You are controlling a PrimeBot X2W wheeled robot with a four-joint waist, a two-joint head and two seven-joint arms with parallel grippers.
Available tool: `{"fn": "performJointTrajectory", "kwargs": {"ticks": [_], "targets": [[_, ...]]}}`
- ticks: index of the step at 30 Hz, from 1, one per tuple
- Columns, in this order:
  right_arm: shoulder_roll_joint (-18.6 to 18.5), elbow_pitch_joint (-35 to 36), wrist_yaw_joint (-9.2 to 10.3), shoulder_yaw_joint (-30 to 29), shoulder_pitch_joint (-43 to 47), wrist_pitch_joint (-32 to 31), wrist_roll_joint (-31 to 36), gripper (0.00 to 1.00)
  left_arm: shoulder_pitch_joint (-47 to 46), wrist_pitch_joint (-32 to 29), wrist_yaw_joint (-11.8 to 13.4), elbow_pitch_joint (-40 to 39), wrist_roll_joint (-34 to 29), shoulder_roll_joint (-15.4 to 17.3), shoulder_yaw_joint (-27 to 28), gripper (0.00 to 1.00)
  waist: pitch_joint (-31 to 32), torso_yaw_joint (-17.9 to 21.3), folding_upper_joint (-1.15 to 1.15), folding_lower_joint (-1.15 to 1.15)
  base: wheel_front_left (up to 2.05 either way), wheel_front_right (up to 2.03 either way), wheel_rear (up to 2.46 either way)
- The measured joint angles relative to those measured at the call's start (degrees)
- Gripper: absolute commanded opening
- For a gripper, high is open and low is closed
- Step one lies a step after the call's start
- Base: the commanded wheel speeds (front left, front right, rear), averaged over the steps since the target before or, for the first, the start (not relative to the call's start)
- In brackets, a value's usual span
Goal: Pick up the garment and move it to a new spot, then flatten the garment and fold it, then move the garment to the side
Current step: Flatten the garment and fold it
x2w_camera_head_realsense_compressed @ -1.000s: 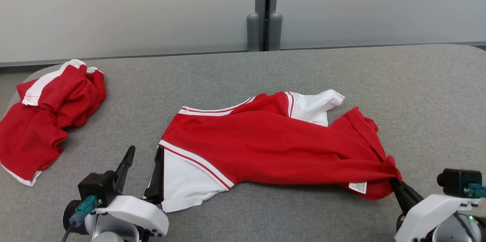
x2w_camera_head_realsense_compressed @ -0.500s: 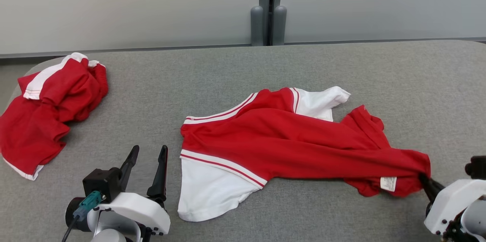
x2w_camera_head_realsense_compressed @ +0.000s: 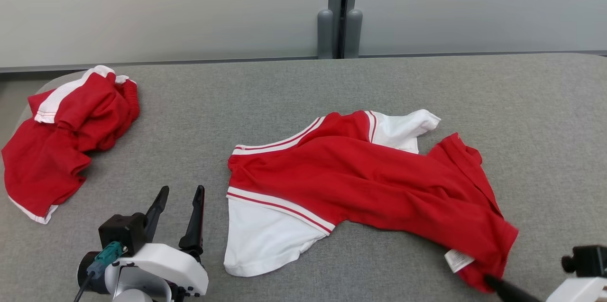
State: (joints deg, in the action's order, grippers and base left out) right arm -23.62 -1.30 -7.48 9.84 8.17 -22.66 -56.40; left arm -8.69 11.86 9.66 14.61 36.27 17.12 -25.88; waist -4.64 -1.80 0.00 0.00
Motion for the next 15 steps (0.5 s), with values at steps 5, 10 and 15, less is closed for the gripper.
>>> {"fn": "performJointTrajectory", "kwargs": {"ticks": [5,10,15], "targets": [[-3.2,1.6,0.00,2.3,3.3,-3.5,-2.5,0.00,0.0,-0.1,0.2,-0.2,0.1,0.3,0.0,1.00,-0.3,1.0,0.00,0.00,0.00,0.00,0.00],[-3.1,-1.8,-0.01,4.4,3.0,-6.1,-1.9,0.00,-0.3,-0.2,0.2,-0.3,0.1,0.4,-0.2,1.00,-0.9,1.4,0.00,0.00,0.00,0.00,0.00],[-2.1,-4.5,-0.01,4.2,1.9,-6.5,-0.4,1.00,-0.3,-0.2,0.1,-0.2,0.1,0.5,-0.3,1.00,-1.0,1.4,0.00,0.00,0.00,0.00,0.00]]}}
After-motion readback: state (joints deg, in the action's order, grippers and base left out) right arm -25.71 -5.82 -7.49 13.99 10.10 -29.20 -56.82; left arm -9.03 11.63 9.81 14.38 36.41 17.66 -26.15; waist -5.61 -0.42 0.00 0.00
